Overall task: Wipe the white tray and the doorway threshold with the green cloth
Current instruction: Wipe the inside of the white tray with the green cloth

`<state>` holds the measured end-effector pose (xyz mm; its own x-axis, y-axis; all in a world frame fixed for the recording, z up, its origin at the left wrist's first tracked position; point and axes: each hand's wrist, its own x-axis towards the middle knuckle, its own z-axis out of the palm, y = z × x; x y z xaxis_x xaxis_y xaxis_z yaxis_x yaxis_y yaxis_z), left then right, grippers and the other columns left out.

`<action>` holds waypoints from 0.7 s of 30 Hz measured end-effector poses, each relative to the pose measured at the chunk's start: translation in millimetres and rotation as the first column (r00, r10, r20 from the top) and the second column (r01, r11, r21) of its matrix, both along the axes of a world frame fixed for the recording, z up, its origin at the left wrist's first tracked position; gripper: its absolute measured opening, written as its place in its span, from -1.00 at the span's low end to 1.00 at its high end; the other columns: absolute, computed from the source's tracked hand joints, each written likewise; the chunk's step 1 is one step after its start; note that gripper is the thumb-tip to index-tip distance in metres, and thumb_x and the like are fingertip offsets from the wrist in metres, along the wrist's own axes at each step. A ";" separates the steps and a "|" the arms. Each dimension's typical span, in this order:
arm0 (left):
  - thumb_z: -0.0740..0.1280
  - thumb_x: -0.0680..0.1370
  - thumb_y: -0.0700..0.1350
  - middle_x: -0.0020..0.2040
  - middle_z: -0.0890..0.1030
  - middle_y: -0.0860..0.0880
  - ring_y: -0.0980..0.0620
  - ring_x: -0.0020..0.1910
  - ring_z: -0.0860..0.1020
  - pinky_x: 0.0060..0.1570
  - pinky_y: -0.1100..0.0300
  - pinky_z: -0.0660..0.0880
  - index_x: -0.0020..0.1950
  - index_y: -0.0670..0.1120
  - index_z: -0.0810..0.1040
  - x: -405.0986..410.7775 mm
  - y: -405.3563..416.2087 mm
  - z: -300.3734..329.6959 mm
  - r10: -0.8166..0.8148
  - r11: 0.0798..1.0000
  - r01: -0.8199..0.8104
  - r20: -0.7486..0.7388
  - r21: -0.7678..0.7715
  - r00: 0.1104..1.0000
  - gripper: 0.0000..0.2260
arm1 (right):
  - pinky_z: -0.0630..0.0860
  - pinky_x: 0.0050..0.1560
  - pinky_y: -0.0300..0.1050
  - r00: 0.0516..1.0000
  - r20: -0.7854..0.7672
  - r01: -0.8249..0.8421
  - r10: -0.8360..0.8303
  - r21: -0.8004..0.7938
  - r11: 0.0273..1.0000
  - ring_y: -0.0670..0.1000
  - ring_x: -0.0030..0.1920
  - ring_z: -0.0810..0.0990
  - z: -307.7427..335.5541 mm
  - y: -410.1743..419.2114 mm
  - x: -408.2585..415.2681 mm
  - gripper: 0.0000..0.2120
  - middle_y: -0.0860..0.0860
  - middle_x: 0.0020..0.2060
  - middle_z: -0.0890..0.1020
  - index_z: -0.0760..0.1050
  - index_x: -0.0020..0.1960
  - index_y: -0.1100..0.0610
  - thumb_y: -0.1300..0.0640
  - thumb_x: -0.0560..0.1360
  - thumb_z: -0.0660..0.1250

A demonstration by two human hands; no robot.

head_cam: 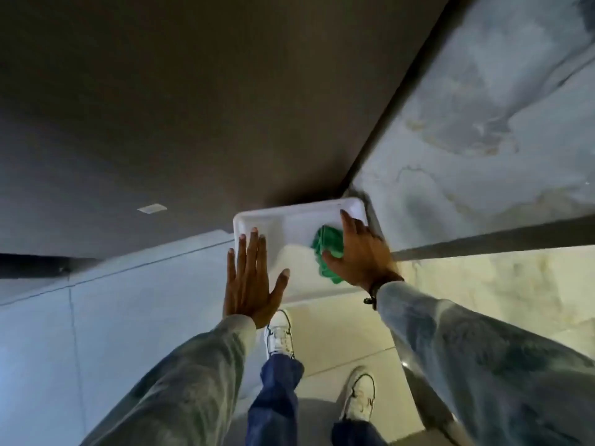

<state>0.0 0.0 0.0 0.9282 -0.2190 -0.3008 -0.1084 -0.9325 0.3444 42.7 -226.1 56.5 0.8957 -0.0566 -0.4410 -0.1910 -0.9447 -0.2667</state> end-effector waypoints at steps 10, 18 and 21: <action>0.09 0.60 0.40 0.74 -0.16 -0.21 -0.25 0.71 -0.17 0.66 -0.27 -0.21 0.71 -0.20 -0.16 -23.8 19.0 -231.1 0.145 0.974 -0.145 0.013 0.173 0.989 -0.06 | 0.34 0.40 0.24 0.982 -0.176 0.035 -0.061 -0.149 0.988 0.31 0.52 0.22 -265.1 0.2 24.4 -0.02 0.27 0.56 0.18 -0.08 0.63 0.10 -0.18 0.43 0.39; 0.06 0.62 0.38 0.74 -0.11 -0.20 -0.25 0.71 -0.16 0.66 -0.23 -0.23 0.71 -0.20 -0.11 -26.7 20.8 -247.1 0.127 0.963 -0.132 0.037 0.233 0.991 -0.11 | 0.46 0.22 0.23 0.996 -0.022 0.084 -0.092 -0.233 0.969 0.41 0.47 0.25 -296.1 2.2 19.1 -0.25 0.24 0.47 0.33 0.25 0.53 0.12 0.15 0.40 0.45; 0.03 0.62 0.38 0.74 -0.11 -0.19 -0.26 0.71 -0.16 0.66 -0.25 -0.19 0.72 -0.19 -0.11 -24.5 19.2 -239.8 0.117 0.966 -0.114 0.003 0.231 0.993 -0.12 | 0.49 0.16 0.17 0.979 -0.071 0.185 -0.193 -0.109 0.977 0.34 0.37 0.33 -283.1 -3.4 31.2 -0.39 0.19 0.36 0.41 0.38 0.42 0.08 0.17 0.39 0.43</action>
